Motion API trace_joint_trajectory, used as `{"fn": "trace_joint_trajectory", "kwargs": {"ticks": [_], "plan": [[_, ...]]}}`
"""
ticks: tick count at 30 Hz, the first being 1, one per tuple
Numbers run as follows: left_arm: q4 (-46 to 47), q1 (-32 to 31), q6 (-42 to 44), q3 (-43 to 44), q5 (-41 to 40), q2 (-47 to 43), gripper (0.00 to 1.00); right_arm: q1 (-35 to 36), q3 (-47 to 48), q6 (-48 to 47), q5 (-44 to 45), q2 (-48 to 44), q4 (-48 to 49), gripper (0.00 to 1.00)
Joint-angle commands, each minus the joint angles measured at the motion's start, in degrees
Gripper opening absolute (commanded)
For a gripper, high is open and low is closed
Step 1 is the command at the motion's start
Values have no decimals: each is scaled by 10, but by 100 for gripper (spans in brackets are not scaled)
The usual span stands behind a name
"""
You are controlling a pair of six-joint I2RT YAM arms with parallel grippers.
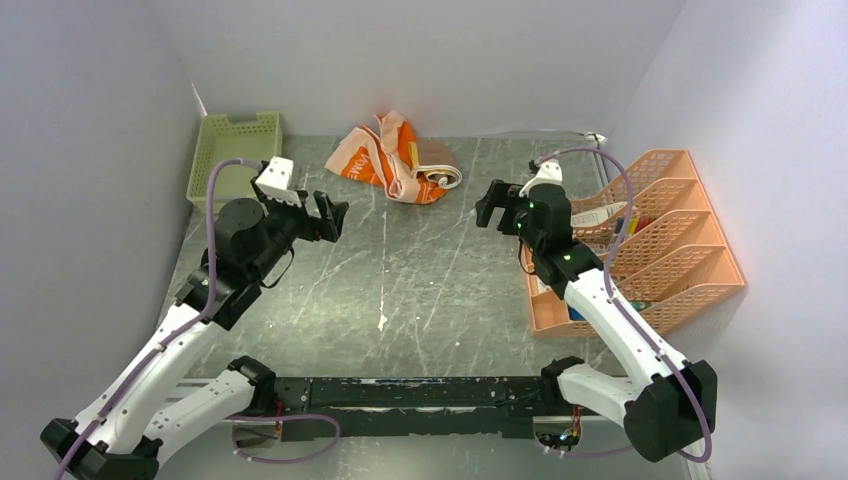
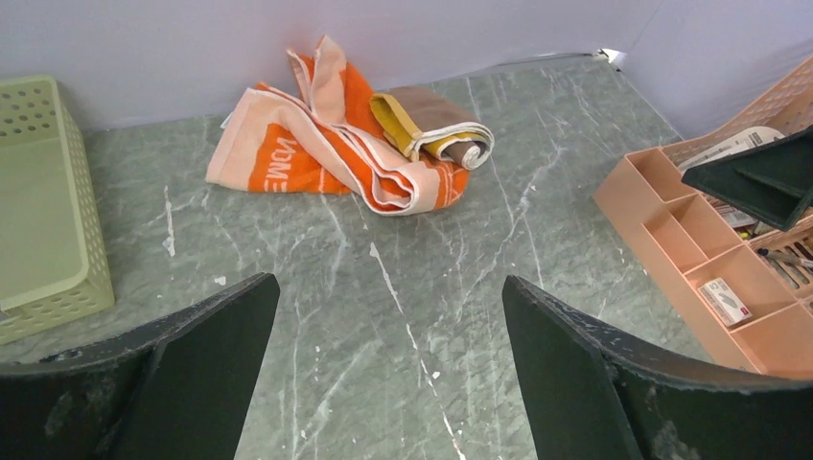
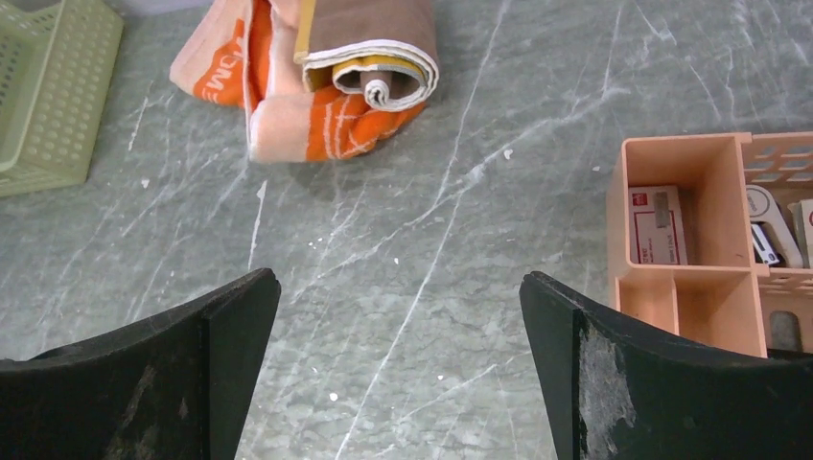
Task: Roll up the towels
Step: Pick up the towel at the corner of the board.
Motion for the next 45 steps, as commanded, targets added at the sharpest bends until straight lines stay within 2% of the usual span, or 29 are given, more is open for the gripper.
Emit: {"fn": "trace_joint_trajectory", "kwargs": {"ticks": [1,8,11,15,20,23,28,34,36,37,38,41,43,45], "plan": [[5,4,3,-10,-14,-14,100,2,-6,-16,13,-12,22,100],[12,4,3,-22,-20,-8,100,2,-67,-32,42,-12,113,100],[21,5,0,-36,-20,-14,100,4,-41,-79,28,50,141,100],[30,5,-20,-51,-7,-17,99,7,107,-140,29,227,94,97],[26,5,-46,-57,17,-10,99,11,341,-206,-3,461,13,85],[17,5,-54,-60,30,-5,98,20,463,-245,-9,567,-32,81],[7,5,-61,-79,24,-16,97,50,612,-299,-9,676,-85,79],[41,5,-85,-116,45,-3,98,62,735,-307,-6,775,-122,77],[64,5,-110,-128,66,28,96,62,770,-300,2,800,-133,68],[75,5,-123,-132,77,49,94,62,785,-296,10,811,-139,58],[92,5,-131,-138,83,71,92,62,797,-293,21,818,-143,43],[186,5,-156,-160,84,143,91,62,813,-289,43,829,-146,17],[274,5,-160,-159,79,226,90,54,832,-280,56,832,-167,0],[310,4,-143,-119,82,317,85,42,835,-263,67,816,-185,0]]}}
